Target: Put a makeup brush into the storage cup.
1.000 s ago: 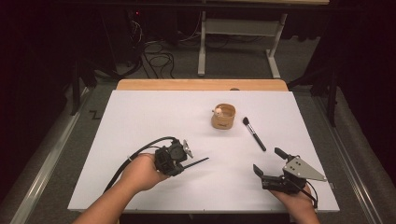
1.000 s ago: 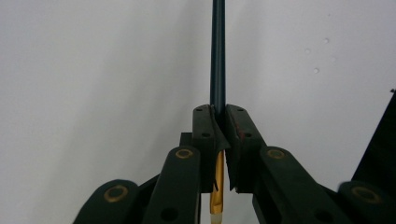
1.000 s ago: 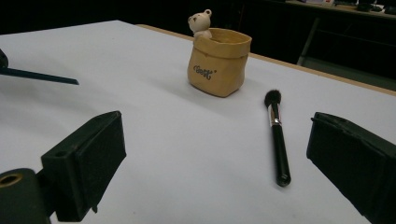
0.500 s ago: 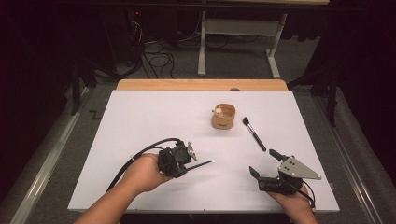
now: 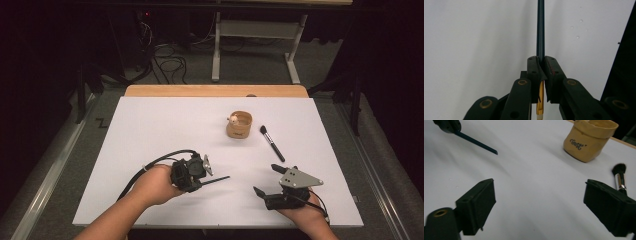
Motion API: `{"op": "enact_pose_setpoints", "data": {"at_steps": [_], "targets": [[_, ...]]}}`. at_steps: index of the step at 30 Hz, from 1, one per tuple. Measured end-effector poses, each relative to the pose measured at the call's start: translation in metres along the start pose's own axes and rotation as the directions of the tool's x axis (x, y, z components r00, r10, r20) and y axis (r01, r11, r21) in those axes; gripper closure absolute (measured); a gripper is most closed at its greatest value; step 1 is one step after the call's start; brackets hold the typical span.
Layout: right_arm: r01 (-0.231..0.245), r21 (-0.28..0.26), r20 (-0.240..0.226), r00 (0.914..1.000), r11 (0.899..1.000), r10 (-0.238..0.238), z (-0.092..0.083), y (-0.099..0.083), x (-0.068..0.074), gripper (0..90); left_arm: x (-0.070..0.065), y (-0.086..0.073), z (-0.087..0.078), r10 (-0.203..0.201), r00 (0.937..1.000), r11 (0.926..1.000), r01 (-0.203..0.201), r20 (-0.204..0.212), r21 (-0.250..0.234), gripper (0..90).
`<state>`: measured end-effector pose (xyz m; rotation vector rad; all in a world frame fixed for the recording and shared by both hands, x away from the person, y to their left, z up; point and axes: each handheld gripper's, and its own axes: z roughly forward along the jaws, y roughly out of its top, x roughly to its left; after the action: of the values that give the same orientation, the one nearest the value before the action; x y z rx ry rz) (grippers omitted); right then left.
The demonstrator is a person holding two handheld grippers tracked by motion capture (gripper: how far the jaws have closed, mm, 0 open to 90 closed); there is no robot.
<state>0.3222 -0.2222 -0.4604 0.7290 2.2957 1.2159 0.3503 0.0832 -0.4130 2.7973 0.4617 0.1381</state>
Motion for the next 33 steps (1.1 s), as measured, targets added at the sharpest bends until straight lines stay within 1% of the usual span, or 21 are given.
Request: {"op": "enact_pose_setpoints", "data": {"at_steps": [1, 3, 4, 5, 6, 7, 8, 9, 10, 12, 16, 17, 18, 19, 21, 24, 28, 29, 33], "targets": [[0.008, 0.002, -0.008, 0.9999, 1.000, -0.008, 0.001, 0.001, 0.000, 14.6, 0.000, 0.000, 0.000, 0.005, 1.0000, 1.0000, -0.005, 0.002, 0.002, 83.4], [0.048, 0.027, -0.016, 0.9987, 0.998, -0.048, 0.003, 0.004, 0.003, 18.8, 0.000, 0.001, 0.001, 0.006, 1.0000, 1.0000, -0.006, 0.002, 0.004, 83.5], [0.055, 0.035, -0.024, 0.9982, 0.998, -0.055, 0.004, 0.006, 0.004, 20.6, -0.001, 0.002, 0.001, 0.008, 1.0000, 1.0000, -0.009, 0.003, 0.005, 83.4], [0.076, 0.042, -0.034, 0.9967, 0.996, -0.074, 0.005, 0.008, 0.007, 23.2, -0.001, 0.002, 0.001, 0.012, 0.9999, 0.9999, -0.012, 0.003, 0.006, 83.5], [0.089, 0.046, -0.046, 0.9952, 0.995, -0.087, 0.006, 0.010, 0.008, 26.3, -0.001, 0.002, 0.001, 0.014, 0.9999, 0.9999, -0.014, 0.003, 0.006, 83.5], [0.099, 0.052, -0.051, 0.9940, 0.994, -0.097, 0.006, 0.012, 0.009, 27.6, -0.002, 0.003, 0.001, 0.016, 0.9999, 0.9998, -0.016, 0.003, 0.007, 83.4], [0.114, 0.066, -0.053, 0.9924, 0.991, -0.111, 0.007, 0.014, 0.011, 30.1, -0.002, 0.003, 0.000, 0.018, 0.9998, 0.9998, -0.018, 0.004, 0.006, 83.4], [0.144, 0.087, -0.053, 0.9888, 0.986, -0.140, 0.009, 0.017, 0.013, 31.9, -0.002, 0.003, 0.000, 0.025, 0.9997, 0.9997, -0.025, 0.006, 0.008, 83.4], [0.158, 0.096, -0.056, 0.9866, 0.983, -0.153, 0.010, 0.018, 0.015, 33.2, -0.003, 0.004, 0.000, 0.024, 0.9997, 0.9997, -0.024, 0.003, 0.008, 83.4], [0.203, 0.118, -0.067, 0.9782, 0.972, -0.196, 0.014, 0.022, 0.019, 35.4, -0.003, 0.005, 0.000, 0.032, 0.9995, 0.9994, -0.032, 0.003, 0.017, 83.5], [0.235, 0.138, -0.092, 0.9704, 0.962, -0.223, 0.020, 0.026, 0.024, 38.7, -0.005, 0.007, 0.000, 0.035, 0.9993, 0.9993, -0.035, 0.008, 0.014, 83.4], [0.247, 0.146, -0.092, 0.9676, 0.958, -0.235, 0.022, 0.026, 0.026, 39.4, -0.005, 0.008, 0.000, 0.036, 0.9993, 0.9993, -0.036, 0.011, 0.012, 83.5], [0.265, 0.157, -0.094, 0.9628, 0.951, -0.253, 0.023, 0.027, 0.028, 40.1, -0.006, 0.008, 0.000, 0.040, 0.9992, 0.9991, -0.040, 0.010, 0.015, 83.4], [0.275, 0.162, -0.094, 0.9604, 0.948, -0.262, 0.024, 0.027, 0.029, 40.4, -0.007, 0.009, 0.000, 0.046, 0.9989, 0.9988, -0.046, 0.009, 0.015, 83.4], [0.296, 0.166, -0.088, 0.9546, 0.941, -0.285, 0.026, 0.028, 0.033, 41.3, -0.008, 0.011, -0.001, 0.051, 0.9986, 0.9985, -0.051, 0.009, 0.016, 83.4], [0.319, 0.165, -0.083, 0.9474, 0.933, -0.309, 0.028, 0.028, 0.035, 42.1, -0.009, 0.014, 0.000, 0.058, 0.9983, 0.9981, -0.058, 0.007, 0.020, 83.4], [0.331, 0.168, -0.086, 0.9432, 0.928, -0.321, 0.029, 0.029, 0.037, 42.1, -0.010, 0.016, -0.001, 0.059, 0.9982, 0.9981, -0.059, 0.008, 0.019, 83.4], [0.329, 0.169, -0.082, 0.9442, 0.929, -0.319, 0.029, 0.029, 0.037, 42.0, -0.010, 0.017, -0.001, 0.057, 0.9984, 0.9982, -0.057, 0.007, 0.019, 83.4], [0.344, 0.165, -0.080, 0.9389, 0.924, -0.335, 0.031, 0.032, 0.039, 42.9, -0.011, 0.019, -0.001, 0.062, 0.9980, 0.9978, -0.062, 0.009, 0.024, 83.4]]}}
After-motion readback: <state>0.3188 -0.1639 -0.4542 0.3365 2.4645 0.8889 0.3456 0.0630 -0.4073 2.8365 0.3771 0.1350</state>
